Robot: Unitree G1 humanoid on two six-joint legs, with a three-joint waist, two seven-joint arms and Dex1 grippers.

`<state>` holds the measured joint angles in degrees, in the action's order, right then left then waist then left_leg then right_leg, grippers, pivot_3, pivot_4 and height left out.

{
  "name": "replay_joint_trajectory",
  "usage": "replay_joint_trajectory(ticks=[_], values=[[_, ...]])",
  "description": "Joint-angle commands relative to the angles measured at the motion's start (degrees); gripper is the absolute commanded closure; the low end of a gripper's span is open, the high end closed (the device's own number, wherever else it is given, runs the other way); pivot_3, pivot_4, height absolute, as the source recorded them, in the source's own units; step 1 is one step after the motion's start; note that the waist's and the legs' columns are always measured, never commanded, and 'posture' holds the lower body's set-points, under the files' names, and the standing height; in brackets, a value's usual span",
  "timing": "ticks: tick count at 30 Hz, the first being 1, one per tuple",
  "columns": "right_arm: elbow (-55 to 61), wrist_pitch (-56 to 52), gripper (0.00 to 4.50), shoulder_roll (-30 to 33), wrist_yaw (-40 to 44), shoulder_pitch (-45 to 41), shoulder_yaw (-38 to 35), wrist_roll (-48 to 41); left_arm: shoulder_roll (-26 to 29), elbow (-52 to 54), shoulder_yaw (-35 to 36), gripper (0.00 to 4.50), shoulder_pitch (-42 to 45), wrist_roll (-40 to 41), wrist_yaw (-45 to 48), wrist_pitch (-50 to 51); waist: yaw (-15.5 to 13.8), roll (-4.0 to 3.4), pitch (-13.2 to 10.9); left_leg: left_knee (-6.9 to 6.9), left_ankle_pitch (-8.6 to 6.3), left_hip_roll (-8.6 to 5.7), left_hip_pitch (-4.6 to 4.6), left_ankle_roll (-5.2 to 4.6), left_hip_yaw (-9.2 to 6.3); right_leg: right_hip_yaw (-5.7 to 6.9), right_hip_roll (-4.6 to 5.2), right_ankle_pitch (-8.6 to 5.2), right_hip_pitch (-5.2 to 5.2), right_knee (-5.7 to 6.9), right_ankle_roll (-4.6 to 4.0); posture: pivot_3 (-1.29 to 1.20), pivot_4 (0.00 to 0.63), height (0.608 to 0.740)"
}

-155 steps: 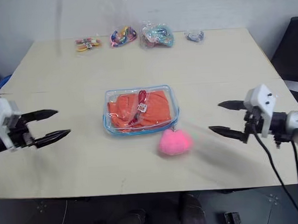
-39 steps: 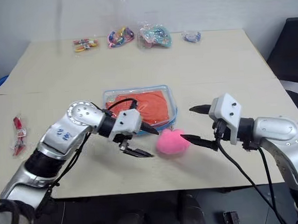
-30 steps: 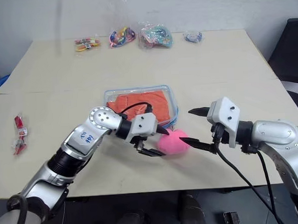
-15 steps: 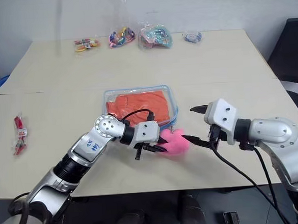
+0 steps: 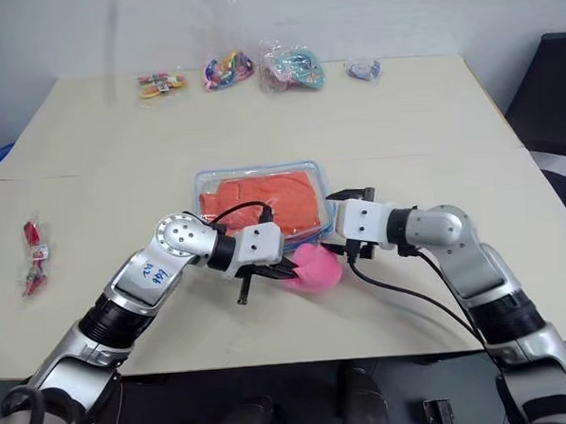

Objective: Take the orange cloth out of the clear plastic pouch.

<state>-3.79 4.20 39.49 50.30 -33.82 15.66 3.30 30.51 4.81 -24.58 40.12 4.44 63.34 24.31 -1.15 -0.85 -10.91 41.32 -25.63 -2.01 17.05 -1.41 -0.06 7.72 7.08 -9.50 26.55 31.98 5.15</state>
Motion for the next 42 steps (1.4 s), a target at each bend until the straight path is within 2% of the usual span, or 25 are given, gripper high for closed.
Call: replay_joint_trajectory(ticks=[1,4,9,24,27,31,32,37,42], values=[[-4.8,5.7,0.00,-1.0,-1.4,-2.6,0.1,3.0,1.2,2.1,1.9,4.47,-0.4,0.4,-0.1,0.8,0.0,0.00,0.0,0.00,0.00,0.00,-0.01,0.00,-0.01,0.01,0.00,0.00,0.01,0.00,0.00,0.00,0.150,0.740],[-7.4,7.5,0.64,-1.8,-1.0,-3.8,-0.4,3.2,1.9,3.4,2.3,4.50,-1.4,0.5,0.0,1.2,0.3,0.00,0.0,0.03,0.00,0.04,-0.01,0.00,-0.02,0.02,0.00,0.00,0.04,0.00,0.00,0.00,0.150,0.740],[-8.8,9.5,2.33,-1.8,0.1,-4.4,-0.7,3.5,2.8,3.8,2.9,4.50,-2.2,0.5,0.0,1.1,0.8,-0.01,0.0,0.03,-0.01,0.20,-0.01,0.01,-0.06,0.03,0.00,0.00,0.05,0.00,0.00,0.00,0.150,0.740],[-14.5,13.4,2.33,-6.4,-1.4,-8.0,1.1,8.0,1.8,3.8,2.9,4.50,-1.9,0.6,-0.5,1.5,1.3,-0.01,0.0,0.03,-0.01,0.27,-0.01,0.02,-0.06,0.02,0.00,0.00,0.05,0.00,0.00,0.00,0.150,0.740],[-16.7,14.6,2.93,-6.7,-0.4,-8.9,1.5,8.3,1.6,4.0,3.0,4.50,-1.9,0.7,-0.7,1.8,1.3,-0.01,0.0,0.03,-0.01,0.27,-0.02,0.02,-0.07,0.02,0.00,0.00,0.05,0.00,-0.01,0.00,0.150,0.740],[-17.2,15.5,4.31,-6.5,0.5,-9.1,1.2,7.5,2.1,3.8,3.5,4.50,-2.1,0.7,-0.9,1.7,1.3,-0.02,0.0,0.04,-0.01,0.30,0.00,0.02,-0.08,0.02,0.01,0.00,0.06,0.00,-0.01,0.00,0.150,0.740],[-17.0,15.6,4.46,-6.3,0.8,-9.0,1.0,7.3,2.3,3.7,3.7,4.50,-2.2,0.6,-1.0,1.7,1.3,-0.01,0.0,0.04,-0.01,0.30,-0.01,0.02,-0.08,0.02,0.01,0.00,0.06,0.00,-0.01,0.00,0.150,0.740],[-14.8,16.8,4.46,-4.4,0.9,-8.0,-0.3,7.2,4.3,4.2,5.8,4.50,-3.1,1.2,-1.1,2.7,1.4,-0.02,0.0,0.04,-0.01,0.33,0.00,0.02,-0.08,0.02,0.01,0.00,0.06,0.00,-0.01,0.00,0.150,0.740],[-10.9,19.0,4.46,0.5,2.5,-5.1,-2.1,5.9,10.1,5.6,10.7,4.50,-6.1,2.6,-0.1,3.0,1.3,-0.03,0.0,0.04,-0.02,0.36,0.02,0.03,-0.11,0.01,0.01,0.00,0.09,-0.01,-0.01,0.00,0.150,0.740]])
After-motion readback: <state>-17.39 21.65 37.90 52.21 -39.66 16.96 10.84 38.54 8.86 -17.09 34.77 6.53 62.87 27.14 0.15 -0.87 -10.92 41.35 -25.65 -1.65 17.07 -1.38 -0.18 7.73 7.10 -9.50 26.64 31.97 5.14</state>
